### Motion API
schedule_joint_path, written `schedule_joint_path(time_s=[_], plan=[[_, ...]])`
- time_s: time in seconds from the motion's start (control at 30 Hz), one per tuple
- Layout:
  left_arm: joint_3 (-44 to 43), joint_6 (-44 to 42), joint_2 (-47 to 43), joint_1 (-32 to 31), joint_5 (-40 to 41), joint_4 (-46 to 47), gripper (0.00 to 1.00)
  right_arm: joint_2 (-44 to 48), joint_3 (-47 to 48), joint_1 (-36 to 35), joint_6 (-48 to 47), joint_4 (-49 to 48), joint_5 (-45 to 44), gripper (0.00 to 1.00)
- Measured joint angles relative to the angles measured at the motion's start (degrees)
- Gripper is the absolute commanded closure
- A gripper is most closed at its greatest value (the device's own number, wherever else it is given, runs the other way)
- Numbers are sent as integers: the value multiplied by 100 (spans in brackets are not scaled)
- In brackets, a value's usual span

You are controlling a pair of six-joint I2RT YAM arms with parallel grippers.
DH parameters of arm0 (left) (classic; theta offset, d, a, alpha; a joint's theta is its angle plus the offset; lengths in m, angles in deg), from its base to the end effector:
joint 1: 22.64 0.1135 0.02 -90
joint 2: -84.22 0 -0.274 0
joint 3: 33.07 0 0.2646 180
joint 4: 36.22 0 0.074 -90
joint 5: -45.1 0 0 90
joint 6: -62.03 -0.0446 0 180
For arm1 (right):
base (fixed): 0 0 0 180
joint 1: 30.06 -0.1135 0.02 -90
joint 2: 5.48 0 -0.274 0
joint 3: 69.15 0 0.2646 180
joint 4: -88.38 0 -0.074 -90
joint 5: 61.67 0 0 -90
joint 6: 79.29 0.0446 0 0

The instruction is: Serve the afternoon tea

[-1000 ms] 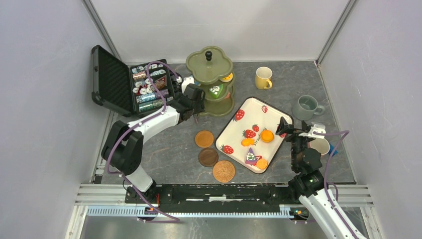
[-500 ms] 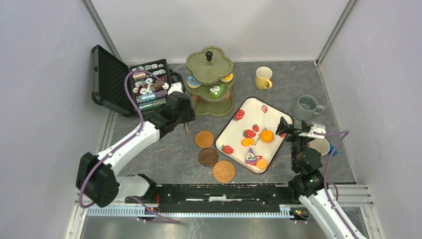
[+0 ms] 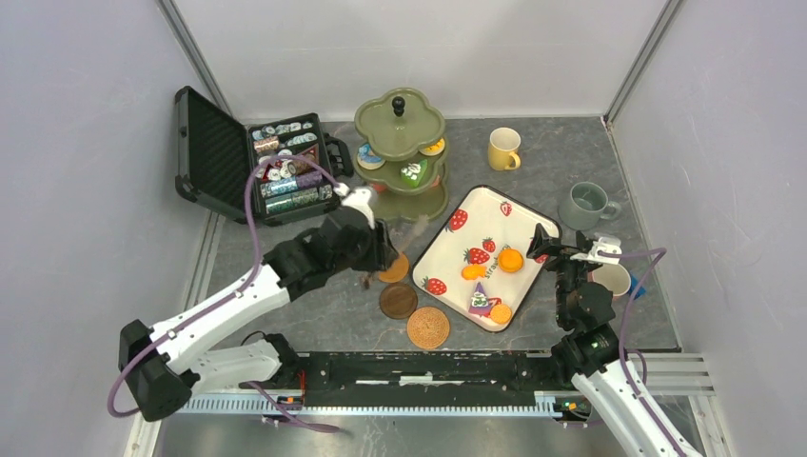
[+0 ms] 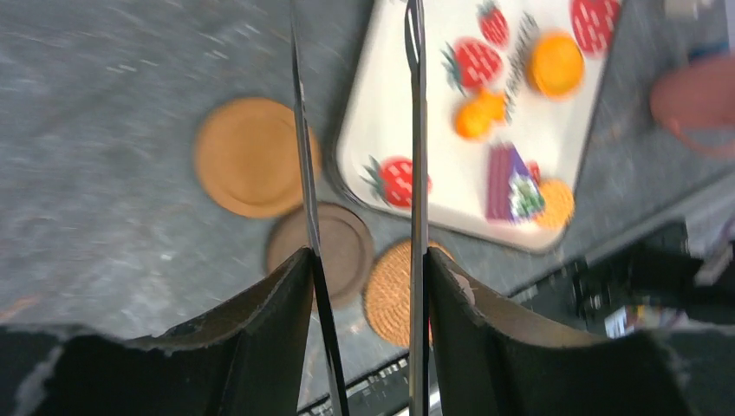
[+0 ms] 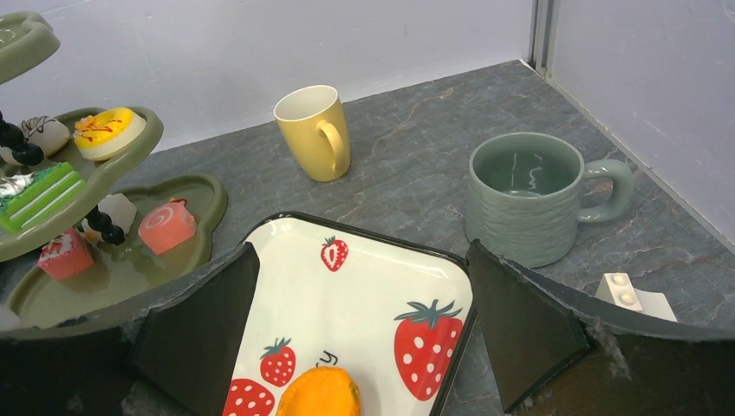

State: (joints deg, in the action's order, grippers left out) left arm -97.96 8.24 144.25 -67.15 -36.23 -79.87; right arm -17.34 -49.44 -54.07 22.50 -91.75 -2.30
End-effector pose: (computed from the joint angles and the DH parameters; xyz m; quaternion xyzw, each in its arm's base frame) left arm 0.1750 -0.1626 0.2993 0.0325 0.8992 -0.2271 0.3725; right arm 0.1237 0.0302 0.2216 0.1308 0.6505 0.0588 0.7458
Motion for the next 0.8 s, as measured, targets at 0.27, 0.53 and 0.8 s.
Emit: schedule_joint_path(time_s=[0.27, 0.53, 0.8], plan=[[-87, 79, 588, -1650, 205, -17, 45, -37, 0, 0, 0, -2, -2, 2], [-323, 68, 911, -2350, 323, 52, 43, -59, 0, 0, -2, 0, -2, 2], [-758, 354, 1346, -2859, 369, -17, 42, -48, 0, 0, -2, 0, -2, 2]])
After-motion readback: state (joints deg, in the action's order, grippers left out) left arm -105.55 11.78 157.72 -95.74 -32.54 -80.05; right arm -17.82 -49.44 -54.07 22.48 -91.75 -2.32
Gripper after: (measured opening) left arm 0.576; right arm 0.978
